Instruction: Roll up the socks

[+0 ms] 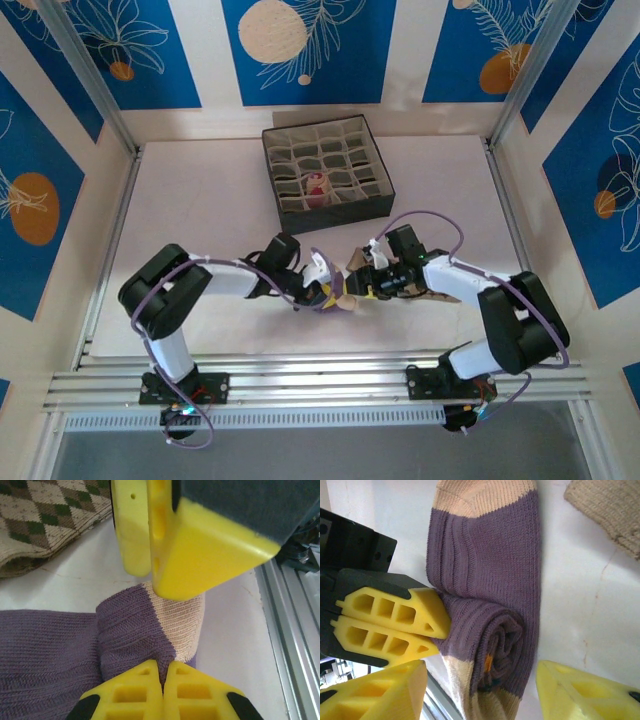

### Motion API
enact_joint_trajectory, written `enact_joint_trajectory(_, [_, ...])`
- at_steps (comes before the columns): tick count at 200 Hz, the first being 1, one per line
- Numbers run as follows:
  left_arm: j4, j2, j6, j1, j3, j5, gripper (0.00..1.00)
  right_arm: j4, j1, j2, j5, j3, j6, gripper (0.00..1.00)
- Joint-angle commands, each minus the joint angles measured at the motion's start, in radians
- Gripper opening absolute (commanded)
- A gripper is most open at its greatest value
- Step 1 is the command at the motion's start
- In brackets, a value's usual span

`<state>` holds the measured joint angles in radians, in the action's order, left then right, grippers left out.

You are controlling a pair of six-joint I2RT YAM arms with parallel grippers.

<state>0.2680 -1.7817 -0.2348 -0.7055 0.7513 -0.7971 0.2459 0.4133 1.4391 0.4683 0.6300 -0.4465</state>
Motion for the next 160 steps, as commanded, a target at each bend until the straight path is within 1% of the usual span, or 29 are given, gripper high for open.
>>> enact_joint_trajectory(1, [-0.179, -0.088, 0.055, 0.039, -0.018, -0.033, 0.00, -0.043, 0.014, 0.043, 0.048, 0.016, 0.023, 0.59])
enact_joint_trajectory(27, [-0.179, -0.127, 0.085, 0.063, -0.010, -0.044, 0.00, -0.042, 0.037, 0.080, 0.044, 0.038, 0.031, 0.57])
enact_joint_trajectory(48, [-0.156, -0.131, 0.099, 0.070, -0.022, -0.037, 0.00, -0.038, 0.054, 0.108, 0.037, 0.051, 0.028, 0.52])
enact_joint_trajectory(63, [-0.146, -0.130, 0.105, 0.072, -0.027, -0.023, 0.00, -0.012, 0.067, 0.136, 0.021, 0.071, 0.024, 0.44])
enact_joint_trajectory(85, [-0.154, -0.112, 0.099, 0.071, -0.024, 0.011, 0.00, 0.038, 0.089, 0.171, -0.024, 0.094, 0.017, 0.22])
enact_joint_trajectory(89, [-0.157, -0.103, 0.096, 0.071, -0.023, 0.016, 0.02, 0.045, 0.092, 0.175, -0.032, 0.095, 0.013, 0.19])
enact_joint_trajectory(97, [-0.168, -0.081, 0.089, 0.066, -0.023, 0.039, 0.05, 0.062, 0.096, 0.184, -0.051, 0.098, -0.002, 0.12])
enact_joint_trajectory(111, [-0.178, -0.015, 0.064, 0.057, -0.030, 0.106, 0.11, 0.100, 0.097, 0.202, -0.067, 0.106, -0.019, 0.06])
enact_joint_trajectory(140, [-0.157, 0.144, 0.008, 0.012, -0.065, 0.262, 0.18, 0.203, 0.098, 0.221, -0.094, 0.141, -0.016, 0.02])
enact_joint_trajectory(160, [-0.172, 0.259, -0.082, -0.044, -0.082, 0.400, 0.24, 0.269, 0.095, 0.219, -0.121, 0.164, -0.015, 0.01])
